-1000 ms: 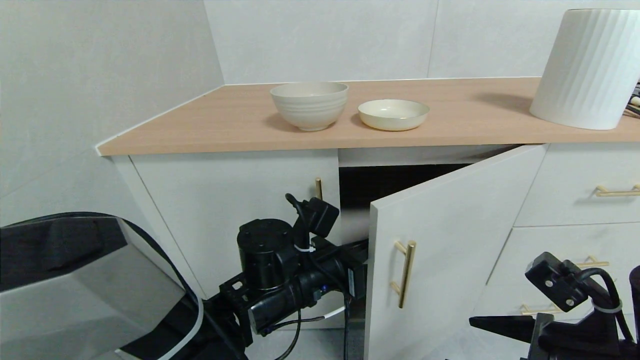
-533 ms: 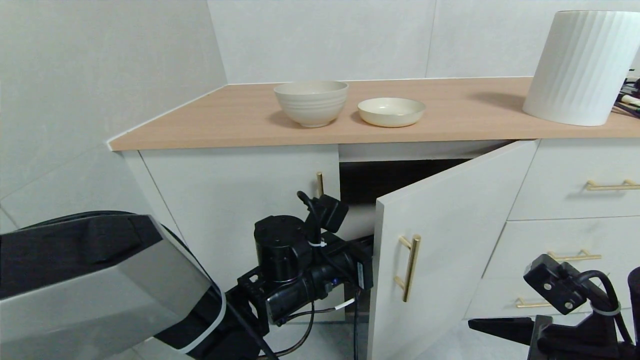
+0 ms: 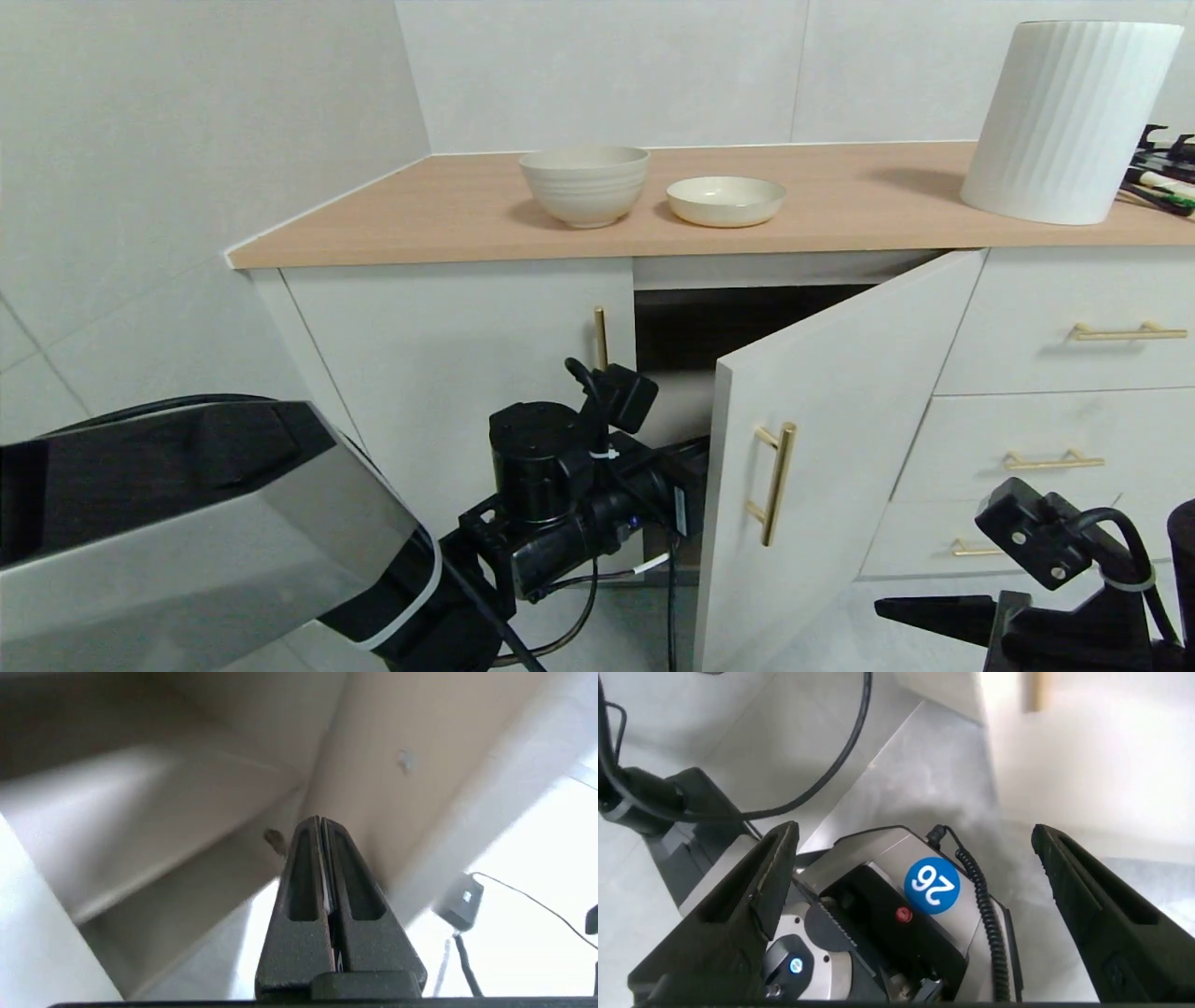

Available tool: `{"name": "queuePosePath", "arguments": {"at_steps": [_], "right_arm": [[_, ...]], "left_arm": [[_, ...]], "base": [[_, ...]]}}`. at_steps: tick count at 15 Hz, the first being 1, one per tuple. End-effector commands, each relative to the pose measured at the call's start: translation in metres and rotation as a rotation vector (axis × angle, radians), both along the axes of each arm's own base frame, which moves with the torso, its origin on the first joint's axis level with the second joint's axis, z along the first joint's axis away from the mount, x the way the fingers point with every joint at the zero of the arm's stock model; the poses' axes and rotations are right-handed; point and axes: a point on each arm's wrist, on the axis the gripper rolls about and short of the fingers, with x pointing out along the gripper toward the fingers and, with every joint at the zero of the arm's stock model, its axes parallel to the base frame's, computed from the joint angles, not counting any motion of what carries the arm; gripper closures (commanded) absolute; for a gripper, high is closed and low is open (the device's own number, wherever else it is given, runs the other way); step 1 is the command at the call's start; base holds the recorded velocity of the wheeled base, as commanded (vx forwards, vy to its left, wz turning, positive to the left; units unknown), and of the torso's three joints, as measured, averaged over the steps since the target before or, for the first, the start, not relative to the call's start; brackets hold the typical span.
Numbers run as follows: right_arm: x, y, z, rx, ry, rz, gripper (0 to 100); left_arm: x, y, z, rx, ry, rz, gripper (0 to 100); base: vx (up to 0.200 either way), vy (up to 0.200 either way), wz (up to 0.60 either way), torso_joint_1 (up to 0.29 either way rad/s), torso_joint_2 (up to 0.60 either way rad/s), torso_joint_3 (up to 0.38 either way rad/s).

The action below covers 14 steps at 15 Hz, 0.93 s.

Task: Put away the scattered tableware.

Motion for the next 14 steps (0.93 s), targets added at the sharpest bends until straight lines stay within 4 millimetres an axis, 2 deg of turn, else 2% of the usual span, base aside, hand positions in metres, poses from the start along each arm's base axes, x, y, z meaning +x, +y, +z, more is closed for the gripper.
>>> {"name": "queuePosePath", "arguments": {"at_steps": [1, 9, 12, 14], "right_arm": [[0.000, 0.000, 0.000, -0.001, 0.002, 0.001, 0], [0.000, 0.000, 0.000, -0.003, 0.000, 0.003, 0], [-0.001, 0.000, 0.000, -0.002, 0.001, 0.008, 0], [-0.003, 0.002, 0.000, 0.000, -0.001, 0.023, 0]], "left_arm": [[0.002, -0.001, -0.005, 0.007, 0.007, 0.002, 100], [0.013, -0.012, -0.012, -0.001, -0.006, 0.008, 100], [0.004, -0.022, -0.013, 0.005, -0.003, -0.027, 100], [-0.005, -0.034, -0.023, 0.021, 0.010, -0.057, 100]], "base": [[0.000, 0.000, 0.00, 0.000, 0.00, 0.000], [0.000, 0.000, 0.00, 0.000, 0.00, 0.000], [0.000, 0.000, 0.00, 0.000, 0.00, 0.000], [0.000, 0.000, 0.00, 0.000, 0.00, 0.000]]}}
